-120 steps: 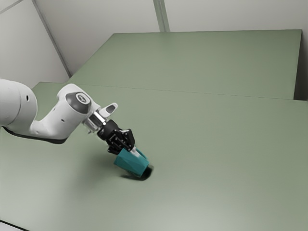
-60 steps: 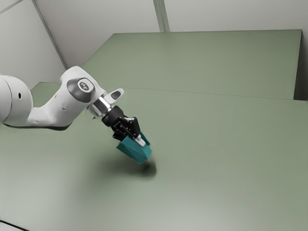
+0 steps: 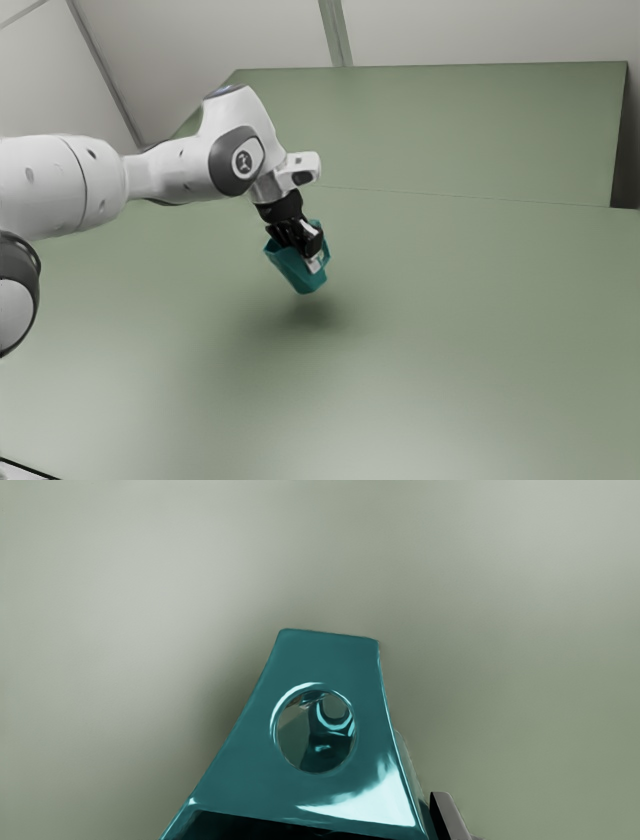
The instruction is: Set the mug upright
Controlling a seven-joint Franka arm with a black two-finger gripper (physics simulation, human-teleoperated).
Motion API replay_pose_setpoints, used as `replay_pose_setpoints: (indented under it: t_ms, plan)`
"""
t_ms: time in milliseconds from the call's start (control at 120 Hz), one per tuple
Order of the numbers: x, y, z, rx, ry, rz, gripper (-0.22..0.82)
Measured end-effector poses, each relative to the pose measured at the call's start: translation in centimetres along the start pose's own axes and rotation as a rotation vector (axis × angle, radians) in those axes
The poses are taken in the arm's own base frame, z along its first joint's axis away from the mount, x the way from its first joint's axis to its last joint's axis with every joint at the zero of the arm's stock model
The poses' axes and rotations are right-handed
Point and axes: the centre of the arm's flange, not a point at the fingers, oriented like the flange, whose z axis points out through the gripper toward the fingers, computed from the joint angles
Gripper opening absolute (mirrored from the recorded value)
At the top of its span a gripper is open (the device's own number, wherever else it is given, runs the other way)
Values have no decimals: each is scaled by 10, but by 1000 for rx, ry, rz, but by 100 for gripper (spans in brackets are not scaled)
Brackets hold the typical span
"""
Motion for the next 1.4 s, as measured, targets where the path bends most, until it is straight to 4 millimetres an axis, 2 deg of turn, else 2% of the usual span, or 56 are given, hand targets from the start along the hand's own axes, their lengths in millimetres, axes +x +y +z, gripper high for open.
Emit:
replay_pose_setpoints:
  t_ms: [158, 375, 508, 892, 1050, 1133, 1267, 1400]
  plan:
    - [13, -1, 22, 152, -42, 101, -17]
    - [19, -5, 45, 278, -95, 203, -17]
    - [21, -8, 59, 309, -116, 239, -17]
    - [26, -9, 75, 320, -109, 269, -17]
    - [26, -7, 74, 311, -102, 279, 17]
    - [26, -6, 71, 311, -97, 286, 31]
    - [27, -3, 59, 316, -80, 300, 45]
    - [26, 6, 27, 325, -32, 317, 52]
